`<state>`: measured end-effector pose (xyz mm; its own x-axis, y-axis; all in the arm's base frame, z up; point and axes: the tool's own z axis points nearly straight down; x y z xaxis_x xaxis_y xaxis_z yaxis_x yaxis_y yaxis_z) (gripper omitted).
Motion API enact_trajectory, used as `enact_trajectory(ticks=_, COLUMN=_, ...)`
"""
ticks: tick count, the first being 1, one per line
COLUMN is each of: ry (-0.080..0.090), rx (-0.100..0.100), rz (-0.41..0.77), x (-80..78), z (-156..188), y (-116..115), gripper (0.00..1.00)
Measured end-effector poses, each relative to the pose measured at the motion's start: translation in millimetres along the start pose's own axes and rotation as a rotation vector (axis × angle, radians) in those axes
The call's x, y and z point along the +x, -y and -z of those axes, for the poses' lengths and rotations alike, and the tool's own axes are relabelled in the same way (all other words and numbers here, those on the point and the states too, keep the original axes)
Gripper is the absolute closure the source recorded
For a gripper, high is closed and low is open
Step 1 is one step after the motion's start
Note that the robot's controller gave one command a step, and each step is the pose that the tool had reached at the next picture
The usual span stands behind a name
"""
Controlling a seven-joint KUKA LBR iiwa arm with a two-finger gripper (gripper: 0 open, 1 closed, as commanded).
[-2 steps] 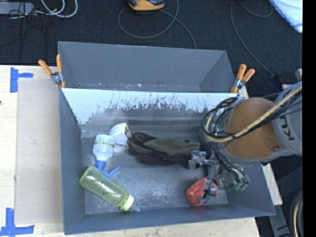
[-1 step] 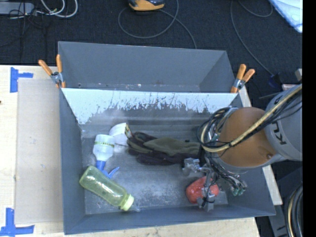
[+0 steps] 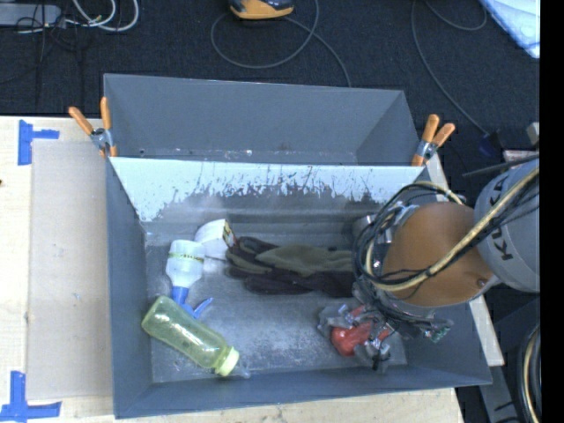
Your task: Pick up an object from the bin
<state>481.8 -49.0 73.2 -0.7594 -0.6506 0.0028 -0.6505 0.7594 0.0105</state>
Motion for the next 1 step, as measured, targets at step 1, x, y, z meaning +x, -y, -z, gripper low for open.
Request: enact_trajectory(ticks=1, ry=0.0, rx=0.0, rz=0.003, x=-0.1, z=-0.1, y=-0.1, gripper=1.0)
